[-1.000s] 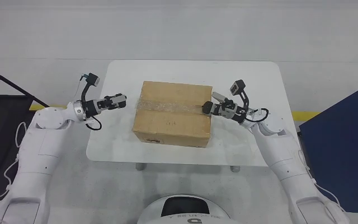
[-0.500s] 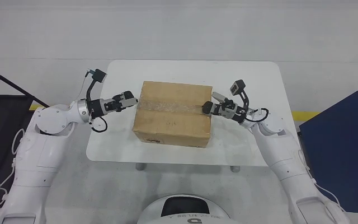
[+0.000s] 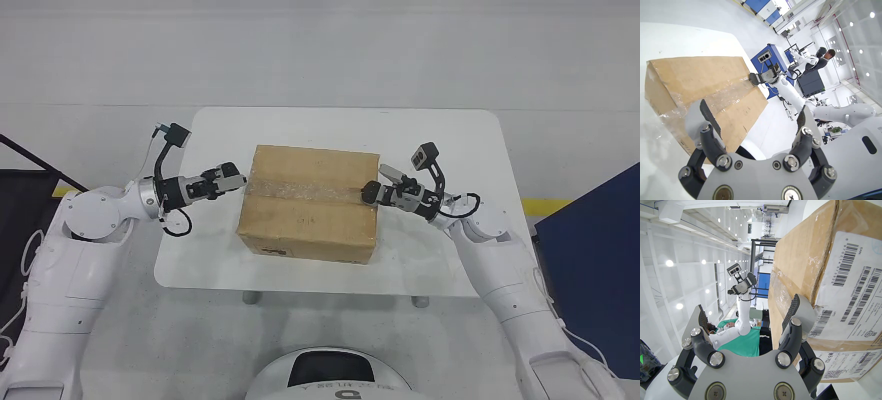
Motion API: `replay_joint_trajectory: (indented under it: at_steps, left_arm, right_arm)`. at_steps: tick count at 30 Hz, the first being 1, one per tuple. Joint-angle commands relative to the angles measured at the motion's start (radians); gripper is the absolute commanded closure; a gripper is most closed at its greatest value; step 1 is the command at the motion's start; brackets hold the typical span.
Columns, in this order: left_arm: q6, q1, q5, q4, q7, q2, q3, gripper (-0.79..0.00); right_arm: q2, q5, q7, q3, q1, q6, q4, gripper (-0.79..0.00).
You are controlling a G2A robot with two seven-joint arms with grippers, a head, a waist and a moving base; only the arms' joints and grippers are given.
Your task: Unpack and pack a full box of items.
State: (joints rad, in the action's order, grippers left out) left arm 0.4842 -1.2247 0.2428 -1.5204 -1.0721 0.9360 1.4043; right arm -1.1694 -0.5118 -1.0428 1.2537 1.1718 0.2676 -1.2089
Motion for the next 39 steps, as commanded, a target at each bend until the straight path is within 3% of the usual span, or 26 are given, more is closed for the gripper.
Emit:
replay_joint_trajectory:
  at_steps: [1,11,14,16,21,27,30,33,37,38,39]
  left_arm:
    - [0.000,0.000,0.000,0.000,0.000,0.000,0.000,-0.785]
    - [0.000,0.000,0.000,0.000,0.000,0.000,0.000,-0.785]
    - [-0.010,0.000,-0.031,0.011,0.079,0.003,0.004,-0.785]
    - [-0.015,0.019,-0.046,0.021,0.122,0.008,-0.013,-0.711]
    - [-0.018,0.109,0.034,0.047,0.071,0.024,-0.095,-0.582]
    - [-0.179,0.280,0.305,0.152,-0.222,0.055,-0.243,-0.659]
    - [-0.211,0.356,0.397,0.225,-0.303,0.079,-0.311,-0.640]
    - [-0.207,0.418,0.424,0.288,-0.314,0.106,-0.382,-0.603]
    - [-0.154,0.471,0.356,0.360,-0.235,0.144,-0.483,-0.551]
    - [-0.142,0.479,0.342,0.376,-0.210,0.153,-0.503,-0.557]
    - [-0.141,0.483,0.340,0.391,-0.196,0.158,-0.514,-0.723]
  right_arm:
    - [0.000,0.000,0.000,0.000,0.000,0.000,0.000,-0.785]
    - [0.000,0.000,0.000,0.000,0.000,0.000,0.000,-0.785]
    - [0.000,0.000,0.000,0.000,0.000,0.000,0.000,-0.785]
    - [0.000,0.000,0.000,0.000,0.000,0.000,0.000,-0.785]
    - [0.000,0.000,0.000,0.000,0.000,0.000,0.000,-0.785]
    - [0.000,0.000,0.000,0.000,0.000,0.000,0.000,-0.785]
    - [0.000,0.000,0.000,0.000,0.000,0.000,0.000,-0.785]
    - [0.000,0.000,0.000,0.000,0.000,0.000,0.000,-0.785]
    - [0.000,0.000,0.000,0.000,0.000,0.000,0.000,-0.785]
    - [0.000,0.000,0.000,0.000,0.000,0.000,0.000,-0.785]
    - [0.000,0.000,0.000,0.000,0.000,0.000,0.000,-0.785]
